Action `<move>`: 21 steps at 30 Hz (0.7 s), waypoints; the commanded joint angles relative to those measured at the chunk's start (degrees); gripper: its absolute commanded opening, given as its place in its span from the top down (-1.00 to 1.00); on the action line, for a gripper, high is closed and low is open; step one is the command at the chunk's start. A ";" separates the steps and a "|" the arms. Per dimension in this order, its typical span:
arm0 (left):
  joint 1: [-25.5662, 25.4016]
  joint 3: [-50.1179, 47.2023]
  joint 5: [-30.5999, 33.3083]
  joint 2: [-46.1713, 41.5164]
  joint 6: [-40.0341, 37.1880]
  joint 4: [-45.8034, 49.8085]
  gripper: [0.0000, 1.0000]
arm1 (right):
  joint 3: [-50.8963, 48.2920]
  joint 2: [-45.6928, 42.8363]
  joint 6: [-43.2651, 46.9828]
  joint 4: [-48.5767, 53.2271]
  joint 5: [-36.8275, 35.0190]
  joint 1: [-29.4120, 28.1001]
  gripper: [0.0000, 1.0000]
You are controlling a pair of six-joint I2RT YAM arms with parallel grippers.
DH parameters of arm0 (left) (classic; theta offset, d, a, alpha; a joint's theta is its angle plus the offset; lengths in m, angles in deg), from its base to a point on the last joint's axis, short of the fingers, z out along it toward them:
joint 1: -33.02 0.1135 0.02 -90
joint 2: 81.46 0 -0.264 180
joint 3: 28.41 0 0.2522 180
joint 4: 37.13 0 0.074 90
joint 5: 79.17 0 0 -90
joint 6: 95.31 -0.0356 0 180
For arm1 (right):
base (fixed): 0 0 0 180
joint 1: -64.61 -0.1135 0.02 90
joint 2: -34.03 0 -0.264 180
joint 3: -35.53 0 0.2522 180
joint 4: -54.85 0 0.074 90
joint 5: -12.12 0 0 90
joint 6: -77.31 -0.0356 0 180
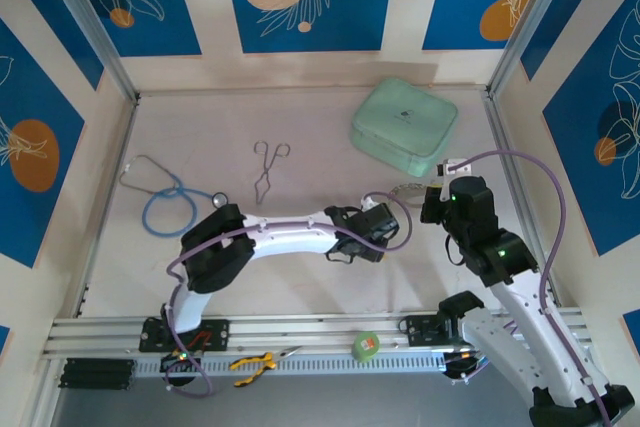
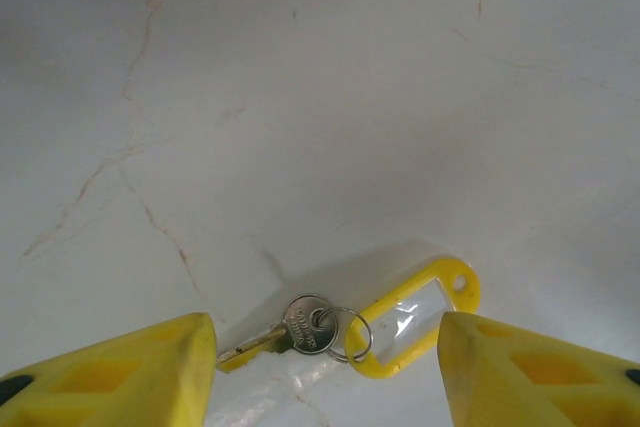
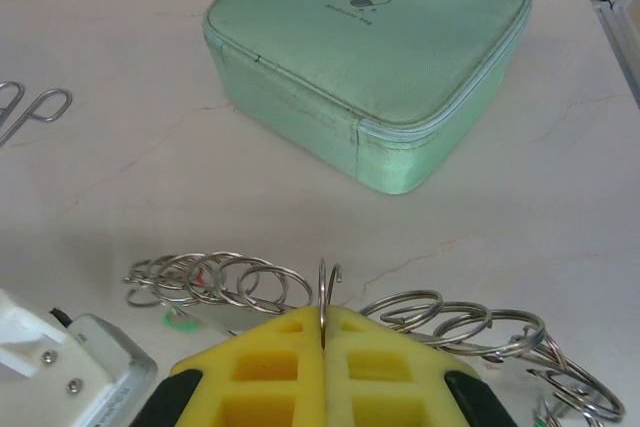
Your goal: Put the keys on the keyring
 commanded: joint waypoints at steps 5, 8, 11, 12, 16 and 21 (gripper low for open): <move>-1.88 4.74 1.75 4.36 2.77 6.41 -0.14 | 0.80 -0.94 -0.31 -1.78 0.07 0.25 1.00; -1.99 5.78 2.77 5.41 2.55 7.60 -0.03 | 0.88 -0.92 -0.11 -1.86 0.21 0.34 1.00; -2.06 5.92 3.95 5.89 2.44 7.76 0.12 | 0.86 -0.90 -0.03 -1.82 0.50 0.37 1.00; -1.99 6.17 4.16 6.15 2.35 7.99 0.15 | 0.80 -0.90 -0.08 -1.82 0.50 0.36 1.00; -2.02 6.54 6.02 6.89 2.33 8.97 0.39 | 0.63 -1.05 -0.06 -1.87 0.73 0.36 1.00; -2.02 4.69 8.39 4.72 2.08 8.89 0.72 | 0.46 -1.07 -0.01 -2.03 1.15 0.37 1.00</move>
